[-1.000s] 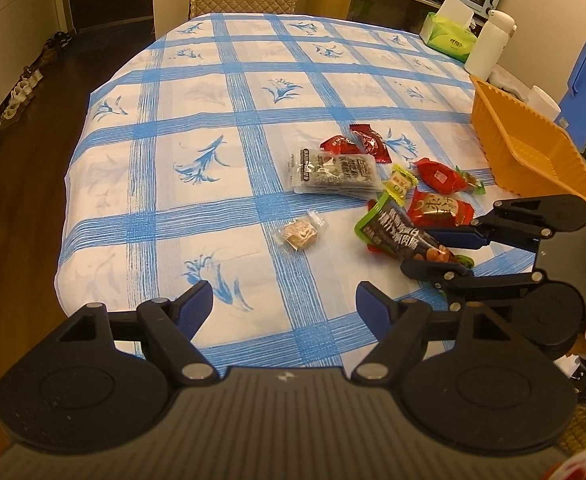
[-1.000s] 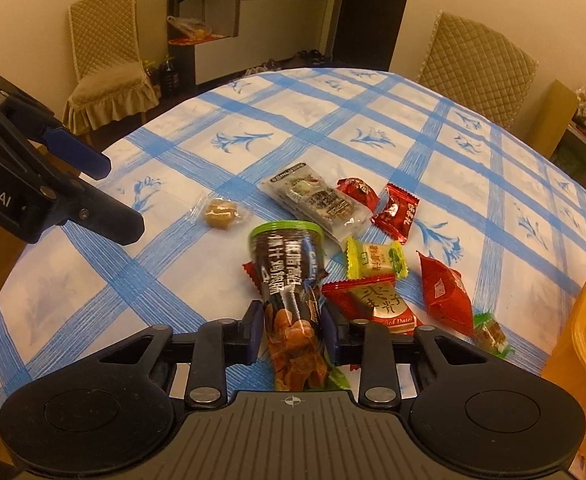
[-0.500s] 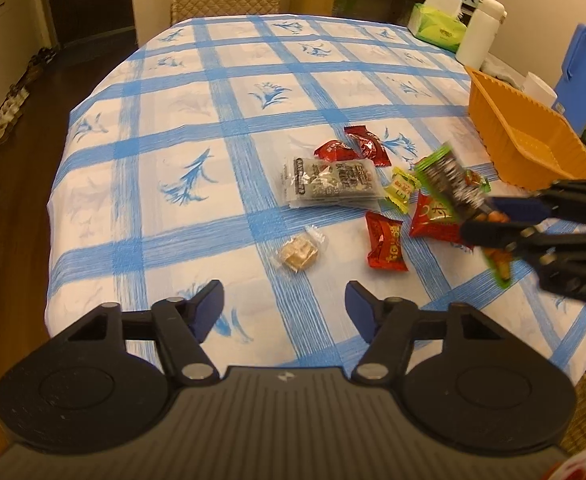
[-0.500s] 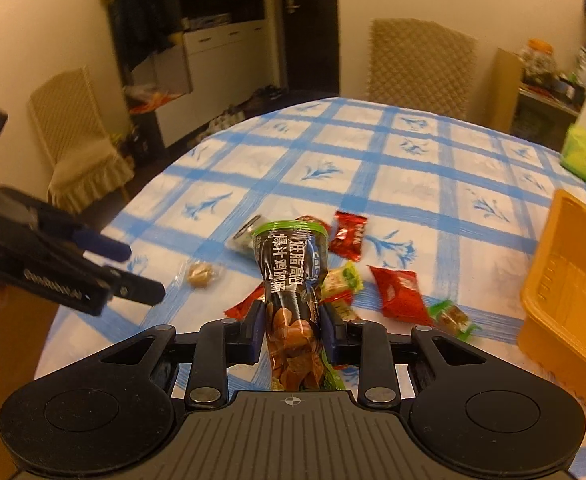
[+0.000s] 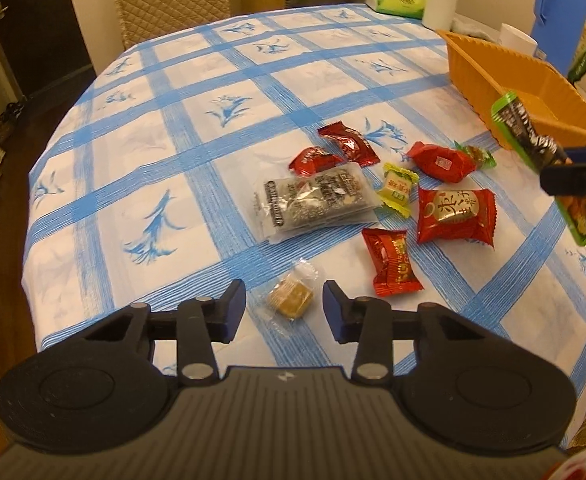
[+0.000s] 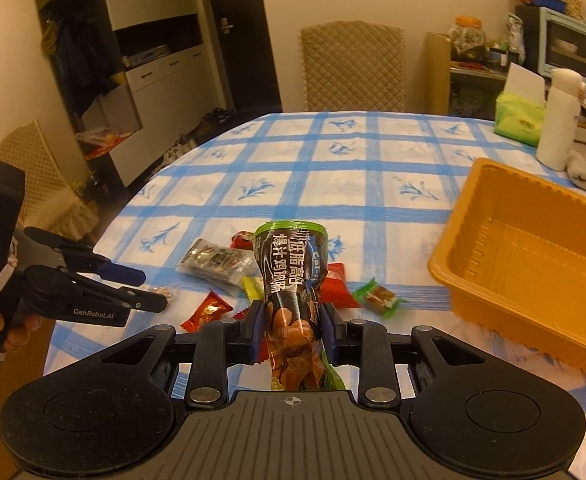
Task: Organize snacks
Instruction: 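Carry the sausage pack and clear sweet over the orange tray with both grippers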
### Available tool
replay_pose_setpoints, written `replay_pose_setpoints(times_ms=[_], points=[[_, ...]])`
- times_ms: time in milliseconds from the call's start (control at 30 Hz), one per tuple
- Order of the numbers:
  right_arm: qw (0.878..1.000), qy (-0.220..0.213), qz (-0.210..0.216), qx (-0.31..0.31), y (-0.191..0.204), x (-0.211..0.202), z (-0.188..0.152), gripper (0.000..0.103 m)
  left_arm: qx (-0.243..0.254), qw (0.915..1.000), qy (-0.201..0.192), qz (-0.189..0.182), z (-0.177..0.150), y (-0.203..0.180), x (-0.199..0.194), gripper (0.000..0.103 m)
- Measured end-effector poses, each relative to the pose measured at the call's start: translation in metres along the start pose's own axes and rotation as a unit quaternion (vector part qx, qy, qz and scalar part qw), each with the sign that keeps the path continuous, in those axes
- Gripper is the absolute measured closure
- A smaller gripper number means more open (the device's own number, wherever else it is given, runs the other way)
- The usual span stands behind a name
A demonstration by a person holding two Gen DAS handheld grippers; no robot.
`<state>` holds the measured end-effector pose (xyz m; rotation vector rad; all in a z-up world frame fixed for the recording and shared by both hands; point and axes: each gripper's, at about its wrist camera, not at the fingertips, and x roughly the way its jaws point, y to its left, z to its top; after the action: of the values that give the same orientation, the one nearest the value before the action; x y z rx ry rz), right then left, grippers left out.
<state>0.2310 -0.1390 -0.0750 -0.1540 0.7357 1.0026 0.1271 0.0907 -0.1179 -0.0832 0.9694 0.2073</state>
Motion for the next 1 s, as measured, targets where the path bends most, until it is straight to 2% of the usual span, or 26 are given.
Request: replay_pose_setpoints(times_ms=[67, 167, 367, 700, 1000], points=[[1.0, -0.001, -0.005, 0.008, -0.004, -0.003, -0.001, 0.073, 0.005, 1.0, 0.004, 0.002, 0.0, -0.002, 0.004, 0.069], [1.0, -0.002, -0.01, 0.017, -0.01, -0.008, -0.003, 0.073, 0.006, 0.9999, 0.01, -0.002, 0.001, -0.003, 0.007, 0.078], [0.999, -0.001, -0.017, 0.03, -0.02, -0.017, -0.007, 0.073, 0.004, 1.0, 0.007, -0.001, 0.004, -0.007, 0.008, 0.084], [0.998, -0.011, -0.028, 0.051, -0.043, -0.038, -0.009, 0.073, -0.015, 0.9998, -0.008, -0.007, 0.016, -0.02, -0.009, 0.084], [0.996, -0.029, -0.042, 0.075, -0.073, -0.062, -0.006, 0.073, -0.015, 0.9986, -0.035, -0.038, 0.041, -0.057, -0.036, 0.084]])
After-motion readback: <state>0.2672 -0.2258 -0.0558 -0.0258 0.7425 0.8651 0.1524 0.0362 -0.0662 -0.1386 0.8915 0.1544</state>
